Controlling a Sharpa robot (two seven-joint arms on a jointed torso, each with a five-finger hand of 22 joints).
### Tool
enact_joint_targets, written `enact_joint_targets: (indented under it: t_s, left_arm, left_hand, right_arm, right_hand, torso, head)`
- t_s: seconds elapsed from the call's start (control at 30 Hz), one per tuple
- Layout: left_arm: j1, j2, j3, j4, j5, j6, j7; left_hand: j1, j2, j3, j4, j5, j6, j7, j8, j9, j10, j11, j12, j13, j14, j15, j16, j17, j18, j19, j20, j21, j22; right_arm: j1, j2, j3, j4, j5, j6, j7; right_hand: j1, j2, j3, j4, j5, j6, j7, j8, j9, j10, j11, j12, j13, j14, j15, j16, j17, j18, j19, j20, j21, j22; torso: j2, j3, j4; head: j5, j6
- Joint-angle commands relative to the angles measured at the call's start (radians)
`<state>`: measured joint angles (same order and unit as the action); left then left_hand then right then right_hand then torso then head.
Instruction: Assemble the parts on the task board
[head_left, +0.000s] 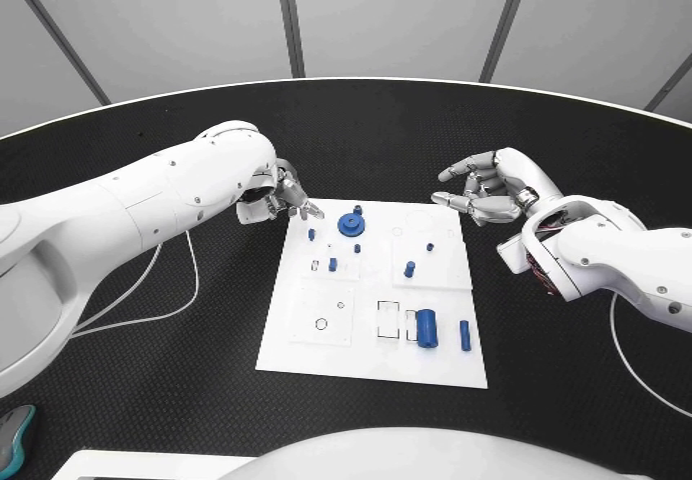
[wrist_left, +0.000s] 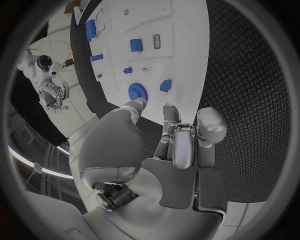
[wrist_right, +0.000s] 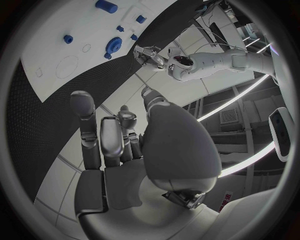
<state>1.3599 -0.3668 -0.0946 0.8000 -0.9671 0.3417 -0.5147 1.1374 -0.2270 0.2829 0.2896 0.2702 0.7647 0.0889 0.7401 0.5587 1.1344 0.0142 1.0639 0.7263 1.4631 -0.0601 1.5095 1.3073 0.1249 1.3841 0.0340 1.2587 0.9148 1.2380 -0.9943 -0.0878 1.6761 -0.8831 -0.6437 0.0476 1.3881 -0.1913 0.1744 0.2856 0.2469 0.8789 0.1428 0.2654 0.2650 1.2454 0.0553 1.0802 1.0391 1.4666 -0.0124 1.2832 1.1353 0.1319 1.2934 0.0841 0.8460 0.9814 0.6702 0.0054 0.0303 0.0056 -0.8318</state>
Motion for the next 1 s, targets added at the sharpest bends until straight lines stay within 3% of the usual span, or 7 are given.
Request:
enact_joint_targets:
  t_s: [0.03,0.4,1.0]
  left_arm:
    - [-0.004,0.003,0.0,-0.006,0.0,0.008,0.002]
    - [-0.017,0.008,0.0,-0.017,0.001,0.041,0.003]
    - [-0.021,0.013,-0.001,-0.022,0.005,0.063,0.002]
  left_hand:
    - [0.0,0.007,-0.004,0.001,-0.004,0.001,0.003,-0.003,-0.002,-0.006,0.0,0.001,0.001,0.066,0.006,0.002,0.092,-0.008,-0.002,0.003,-0.002,0.0]
    - [0.005,0.015,-0.005,0.001,-0.004,0.002,0.003,-0.003,-0.003,-0.004,0.0,0.003,0.003,0.067,0.006,0.004,0.096,-0.009,0.0,0.003,0.001,0.006]
    - [0.018,0.037,-0.001,0.0,-0.003,0.008,0.002,-0.004,-0.007,0.0,-0.001,0.009,0.009,0.068,0.006,0.006,0.1,-0.01,0.001,0.005,0.005,0.012]
  right_arm:
    - [0.0,0.001,0.0,-0.001,0.0,0.0,0.0]
    - [0.0,0.005,0.0,-0.002,0.0,0.002,0.0]
    - [0.0,0.008,0.0,-0.004,0.0,0.003,0.0]
  right_hand:
    - [-0.004,0.005,-0.005,0.003,0.007,0.002,0.0,0.006,-0.001,0.002,0.0,0.001,-0.001,0.004,-0.009,-0.004,0.001,0.013,0.009,-0.002,-0.008,-0.001]
    - [-0.004,0.005,-0.005,0.003,0.007,0.002,0.0,0.006,-0.001,0.002,0.0,0.001,-0.001,0.004,-0.009,-0.004,0.001,0.013,0.009,-0.002,-0.008,-0.001]
    - [-0.006,0.005,-0.005,0.003,0.007,0.002,0.0,0.006,-0.001,0.003,0.0,0.001,-0.001,0.005,-0.009,-0.003,0.003,0.013,0.009,-0.002,-0.009,-0.001]
  torso:
    - [0.0,-0.0004,-0.0004]
    - [-0.002,0.0002,0.0004]
    - [-0.002,0.0,0.0013]
  head:
    - [0.0,-0.003]
    - [0.001,-0.006]
    - [-0.001,-0.006]
